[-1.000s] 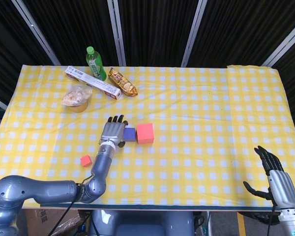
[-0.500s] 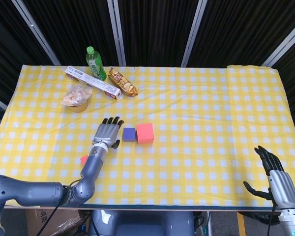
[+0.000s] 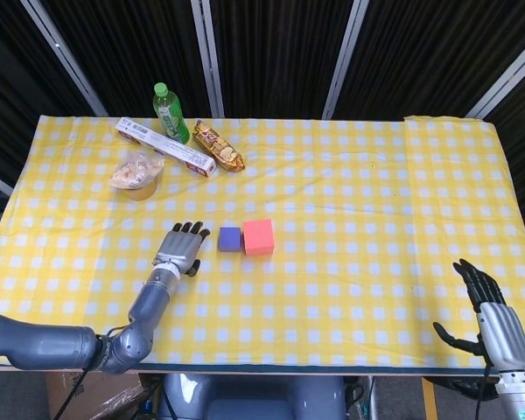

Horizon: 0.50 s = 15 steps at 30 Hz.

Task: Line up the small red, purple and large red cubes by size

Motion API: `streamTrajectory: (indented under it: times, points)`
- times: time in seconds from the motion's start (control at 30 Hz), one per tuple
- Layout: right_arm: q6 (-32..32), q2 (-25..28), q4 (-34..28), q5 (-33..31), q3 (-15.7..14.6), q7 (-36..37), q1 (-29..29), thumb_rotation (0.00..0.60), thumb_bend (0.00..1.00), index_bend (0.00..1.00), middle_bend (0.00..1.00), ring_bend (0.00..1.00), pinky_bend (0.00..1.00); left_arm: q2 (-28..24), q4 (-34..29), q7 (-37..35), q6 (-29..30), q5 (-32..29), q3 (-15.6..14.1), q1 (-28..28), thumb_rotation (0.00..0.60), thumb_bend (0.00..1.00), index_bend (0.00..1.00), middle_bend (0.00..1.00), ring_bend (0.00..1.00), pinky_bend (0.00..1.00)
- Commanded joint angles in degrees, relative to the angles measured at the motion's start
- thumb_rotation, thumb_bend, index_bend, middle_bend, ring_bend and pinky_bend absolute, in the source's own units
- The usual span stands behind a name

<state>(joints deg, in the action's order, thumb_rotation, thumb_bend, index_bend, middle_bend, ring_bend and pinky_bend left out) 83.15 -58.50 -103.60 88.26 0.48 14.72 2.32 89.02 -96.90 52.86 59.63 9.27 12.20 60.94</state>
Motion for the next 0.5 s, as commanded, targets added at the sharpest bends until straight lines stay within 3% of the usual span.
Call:
streamTrajectory:
  times: [0.03,0.5]
  points:
    - [0.02,0.01,-0.02,-0.02,0.01,0.01,-0.02,0.6,0.31,0.0,0.0,0.0,0.0,0.36,-0.03,-0.16,-0.05,0.04,-0.23,0.38,0.6,0.55,0.14,0.0,0.0,0.0]
    - [0.19,0.12,0.15,0.25,-0.01,0.3,-0.03,0.6,0.31,0.0,0.0,0.0,0.0,2.06,-0.53,-1.04,0.59,-0.86,-0.87,2.74,0.6,0.55,0.14,0.0,0.0,0.0]
